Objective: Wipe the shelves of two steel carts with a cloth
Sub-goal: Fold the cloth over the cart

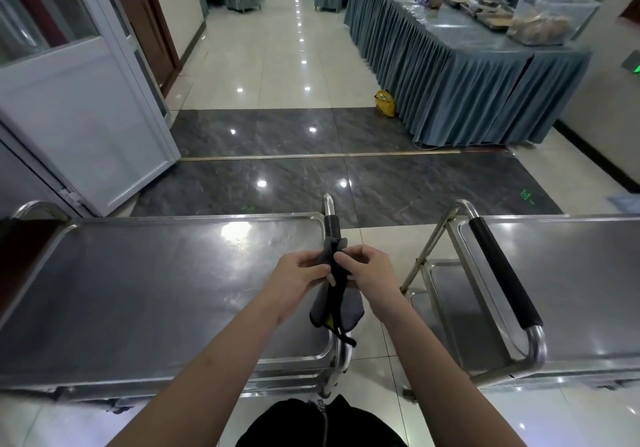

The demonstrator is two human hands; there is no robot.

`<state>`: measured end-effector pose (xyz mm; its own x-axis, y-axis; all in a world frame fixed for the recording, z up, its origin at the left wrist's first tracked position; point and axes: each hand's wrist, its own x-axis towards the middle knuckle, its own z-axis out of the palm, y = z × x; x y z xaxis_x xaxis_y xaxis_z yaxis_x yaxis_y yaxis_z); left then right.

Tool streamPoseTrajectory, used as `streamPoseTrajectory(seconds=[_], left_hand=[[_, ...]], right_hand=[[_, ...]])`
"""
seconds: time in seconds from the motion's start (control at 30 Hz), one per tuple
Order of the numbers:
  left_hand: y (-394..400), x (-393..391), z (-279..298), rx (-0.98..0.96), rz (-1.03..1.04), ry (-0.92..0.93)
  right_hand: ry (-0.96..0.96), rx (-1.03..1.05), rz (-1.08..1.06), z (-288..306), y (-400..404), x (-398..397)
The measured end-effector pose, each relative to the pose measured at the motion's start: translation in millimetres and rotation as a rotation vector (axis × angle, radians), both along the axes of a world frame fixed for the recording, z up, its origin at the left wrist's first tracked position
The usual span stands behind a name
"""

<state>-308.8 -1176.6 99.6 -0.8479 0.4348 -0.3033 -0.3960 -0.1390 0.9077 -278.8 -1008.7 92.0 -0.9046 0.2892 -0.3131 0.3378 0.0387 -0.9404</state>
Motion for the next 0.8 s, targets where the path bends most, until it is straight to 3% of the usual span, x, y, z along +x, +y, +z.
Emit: streamPoseTrajectory(seconds=[0.1,0.27,0.4,0.5,0.7,0.8], left_hand=[[-1,1,1,0.026,-0.008,0.039],[0,5,5,-0.182,0.012,0.213],[4,2,-2,-0.34,0.109,0.326],[3,-1,1,-0.362,0.131,0.384],[0,-5,20,-0.156,0.065,0.334],[-1,-8,29,0.01,0.024,0.203]], right_hand=[[-0.028,-0.071,0.01,4,-2,-2],[-0.025,-0.311,0.122,21,-1,2],[0.002,-0.366,0.212,28,3,6],[0.029,-0.329,0.162,20,9,2],[0.097,0.047,-0.053,-9,29,-8],[0.036,-0.157,0.017,-13,32,-7]])
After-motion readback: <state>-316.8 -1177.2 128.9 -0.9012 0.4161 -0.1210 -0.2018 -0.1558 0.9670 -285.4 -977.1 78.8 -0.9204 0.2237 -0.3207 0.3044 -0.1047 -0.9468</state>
